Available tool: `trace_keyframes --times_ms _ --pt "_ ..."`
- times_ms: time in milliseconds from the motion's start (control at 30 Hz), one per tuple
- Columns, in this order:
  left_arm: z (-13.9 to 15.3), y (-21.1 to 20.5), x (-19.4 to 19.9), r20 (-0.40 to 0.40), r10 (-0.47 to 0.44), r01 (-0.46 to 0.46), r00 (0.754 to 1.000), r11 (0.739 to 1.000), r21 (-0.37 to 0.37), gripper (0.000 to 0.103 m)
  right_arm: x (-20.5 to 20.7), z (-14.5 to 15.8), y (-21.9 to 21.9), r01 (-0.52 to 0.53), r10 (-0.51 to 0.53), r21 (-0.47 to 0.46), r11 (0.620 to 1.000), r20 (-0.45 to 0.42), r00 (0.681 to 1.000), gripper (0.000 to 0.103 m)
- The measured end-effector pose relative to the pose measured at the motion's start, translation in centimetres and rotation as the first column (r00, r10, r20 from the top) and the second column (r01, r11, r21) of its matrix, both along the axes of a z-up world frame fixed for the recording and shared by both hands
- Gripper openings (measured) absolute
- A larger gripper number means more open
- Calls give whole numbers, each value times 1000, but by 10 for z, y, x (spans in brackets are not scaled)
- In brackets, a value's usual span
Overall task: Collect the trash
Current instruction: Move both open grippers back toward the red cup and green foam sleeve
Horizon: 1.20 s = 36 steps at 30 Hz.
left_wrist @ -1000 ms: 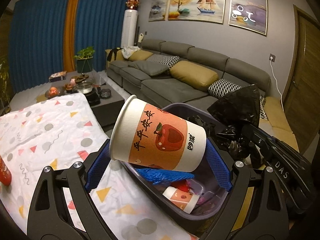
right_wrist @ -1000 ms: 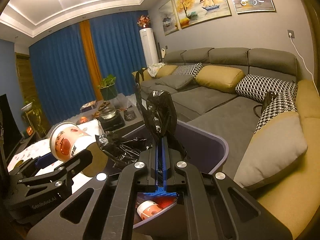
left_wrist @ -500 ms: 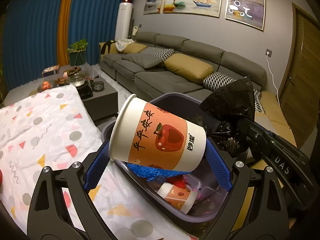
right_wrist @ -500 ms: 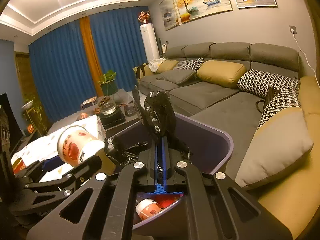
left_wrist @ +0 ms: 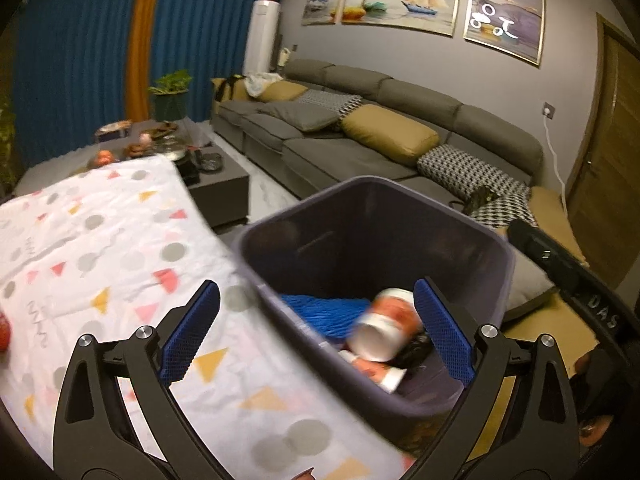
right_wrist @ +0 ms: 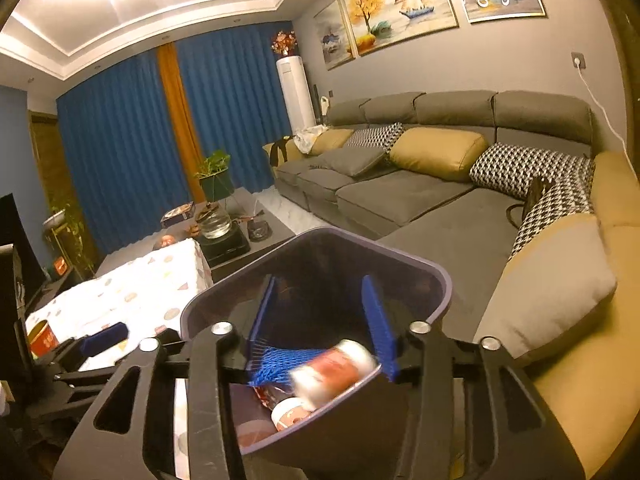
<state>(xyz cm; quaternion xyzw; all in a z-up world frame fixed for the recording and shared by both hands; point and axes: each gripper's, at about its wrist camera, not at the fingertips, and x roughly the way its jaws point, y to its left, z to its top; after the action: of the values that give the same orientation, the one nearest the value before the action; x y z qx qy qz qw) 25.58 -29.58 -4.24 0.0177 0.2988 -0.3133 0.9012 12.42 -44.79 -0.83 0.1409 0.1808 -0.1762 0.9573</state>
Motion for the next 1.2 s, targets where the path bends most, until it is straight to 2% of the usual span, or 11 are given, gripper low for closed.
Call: trace_keyframes --times_ms 167,267,500,667,867,1033,1200 --pt "1 40 -11 15 112 -112 994 994 0 96 -13 -1 15 11 -11 -45 999 7 1000 67" --pt "2 66 -19 27 171 -171 985 985 10 96 -16 -4 27 -2 1 -74 997 -3 1000 68" --pt "3 138 -31 48 289 -291 956 956 30 96 -17 -5 64 -83 83 -65 994 -3 997 69" --pt "1 197 -34 49 391 -393 919 918 52 96 -11 0 99 -158 159 -70 985 9 987 73" --pt "-5 269 -27 28 528 -529 849 847 55 96 7 0 154 -284 285 -82 955 -3 959 77" --pt "0 319 -20 75 620 -624 781 779 61 96 27 -2 199 -391 393 -93 916 -3 920 81" --pt "3 372 -7 77 724 -727 686 686 31 96 54 -8 255 -473 473 -95 876 -27 881 81"
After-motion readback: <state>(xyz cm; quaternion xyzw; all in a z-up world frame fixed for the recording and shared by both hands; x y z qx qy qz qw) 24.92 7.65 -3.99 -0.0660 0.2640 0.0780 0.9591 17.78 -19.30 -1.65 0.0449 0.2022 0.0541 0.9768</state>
